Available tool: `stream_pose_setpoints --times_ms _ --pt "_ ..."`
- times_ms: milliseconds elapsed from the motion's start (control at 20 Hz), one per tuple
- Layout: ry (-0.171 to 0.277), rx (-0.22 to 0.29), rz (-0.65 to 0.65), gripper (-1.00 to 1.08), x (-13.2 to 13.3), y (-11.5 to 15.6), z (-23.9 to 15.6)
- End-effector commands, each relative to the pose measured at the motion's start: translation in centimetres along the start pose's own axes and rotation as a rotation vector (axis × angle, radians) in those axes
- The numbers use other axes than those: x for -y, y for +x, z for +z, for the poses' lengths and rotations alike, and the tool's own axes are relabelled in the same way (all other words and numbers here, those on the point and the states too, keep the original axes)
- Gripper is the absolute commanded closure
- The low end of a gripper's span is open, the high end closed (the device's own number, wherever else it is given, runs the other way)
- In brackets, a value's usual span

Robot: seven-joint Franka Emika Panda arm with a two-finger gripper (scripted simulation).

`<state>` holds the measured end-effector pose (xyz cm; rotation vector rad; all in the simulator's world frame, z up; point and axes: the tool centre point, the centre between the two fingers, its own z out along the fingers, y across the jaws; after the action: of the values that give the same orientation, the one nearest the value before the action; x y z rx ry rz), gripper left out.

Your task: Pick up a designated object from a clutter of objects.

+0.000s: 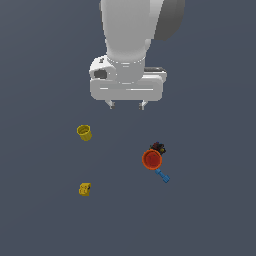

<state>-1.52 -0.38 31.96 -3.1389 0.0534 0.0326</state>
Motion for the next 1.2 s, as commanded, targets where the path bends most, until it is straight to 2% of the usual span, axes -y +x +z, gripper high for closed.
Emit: stream_pose_setpoints --times_ms 0,500,800,1150 --pt "0.0 0.0 0.0 -0.92 0.0 0.0 0.0" --pt "0.017 -0.003 0.018 -0.92 -1.6 0.6 0.8" --pt "0.013 -0.003 -0.002 -0.92 -1.2 1.0 1.2" --pt "-0.001 -0.004 -0.082 -0.92 0.3 3.0 3.3"
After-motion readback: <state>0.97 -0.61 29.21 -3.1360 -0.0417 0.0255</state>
